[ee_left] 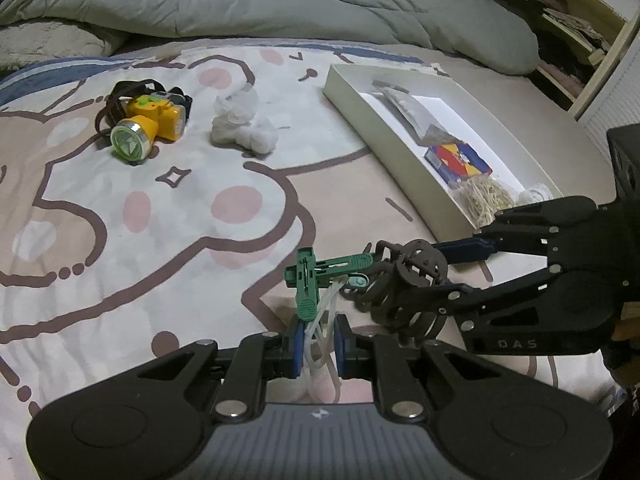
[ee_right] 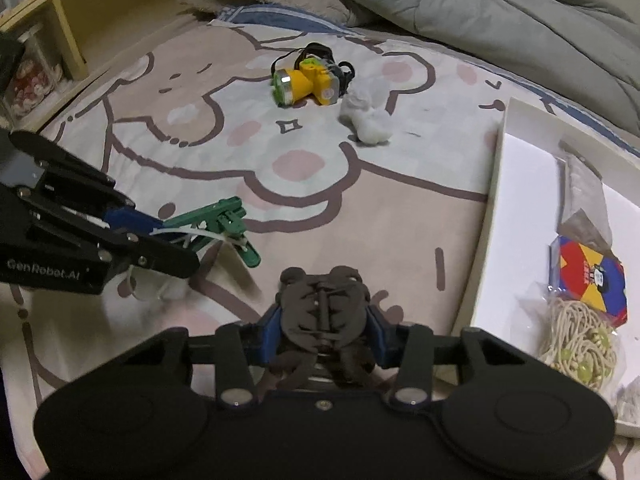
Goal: Organize objects
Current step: 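Carry the claw clip and clothespin with both tools over the tray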
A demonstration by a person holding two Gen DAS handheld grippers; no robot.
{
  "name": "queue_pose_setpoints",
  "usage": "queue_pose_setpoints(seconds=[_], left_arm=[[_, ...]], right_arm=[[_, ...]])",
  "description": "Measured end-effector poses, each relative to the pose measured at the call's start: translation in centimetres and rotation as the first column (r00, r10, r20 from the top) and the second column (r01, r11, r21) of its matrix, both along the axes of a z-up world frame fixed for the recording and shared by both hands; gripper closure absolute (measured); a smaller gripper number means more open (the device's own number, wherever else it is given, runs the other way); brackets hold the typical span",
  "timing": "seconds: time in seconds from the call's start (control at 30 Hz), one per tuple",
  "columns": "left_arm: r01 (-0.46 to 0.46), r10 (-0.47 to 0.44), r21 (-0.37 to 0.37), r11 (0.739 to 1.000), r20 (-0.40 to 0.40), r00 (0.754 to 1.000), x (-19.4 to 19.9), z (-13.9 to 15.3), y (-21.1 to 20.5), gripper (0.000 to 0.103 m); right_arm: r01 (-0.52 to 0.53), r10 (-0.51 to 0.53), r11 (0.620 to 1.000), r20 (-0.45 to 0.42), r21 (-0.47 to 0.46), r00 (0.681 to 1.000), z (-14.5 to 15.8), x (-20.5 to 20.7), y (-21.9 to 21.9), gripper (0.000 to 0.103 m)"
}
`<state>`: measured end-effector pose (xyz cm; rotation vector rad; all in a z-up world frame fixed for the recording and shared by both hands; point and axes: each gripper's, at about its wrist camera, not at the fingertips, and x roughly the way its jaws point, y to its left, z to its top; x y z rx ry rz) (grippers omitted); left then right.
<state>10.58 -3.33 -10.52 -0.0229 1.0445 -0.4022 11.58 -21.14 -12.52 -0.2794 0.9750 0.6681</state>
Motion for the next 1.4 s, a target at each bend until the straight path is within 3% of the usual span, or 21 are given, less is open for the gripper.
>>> queue_pose_setpoints(seconds=[0.17, 0.5, 0.97, 1.4], left_arm=[[-0.043, 0.044, -0.018, 0.999, 0.038, 0.998, 0.4, 1.5, 0.6, 0.087], [-0.125, 0.135, -0.080, 0.989, 0.135, 0.982, 1.5, 5.6, 0.8, 0.087], [-0.104, 0.123, -0.100, 0.990, 0.205, 0.971, 2.6, 7.9, -3.7, 0.087], [0.001, 0.030, -0.110, 0.994, 0.272, 0.962, 7.5, 9.2, -11.5, 0.087]], right_arm=[[0.035, -0.036, 0.999, 0.042, 0.034, 0.998, 1.6, 0.2, -0.5, 0.058], [0.123, -0.147, 0.980, 0.158, 0.154, 0.976, 8.1, 1.3, -4.0, 0.058], [0.208, -0.266, 0.946, 0.228, 0.250, 0.937, 11.9, 2.3, -9.6, 0.058], [0.389, -0.465, 0.873, 0.265, 0.295, 0.845, 12.5, 5.8, -17.6, 0.058]])
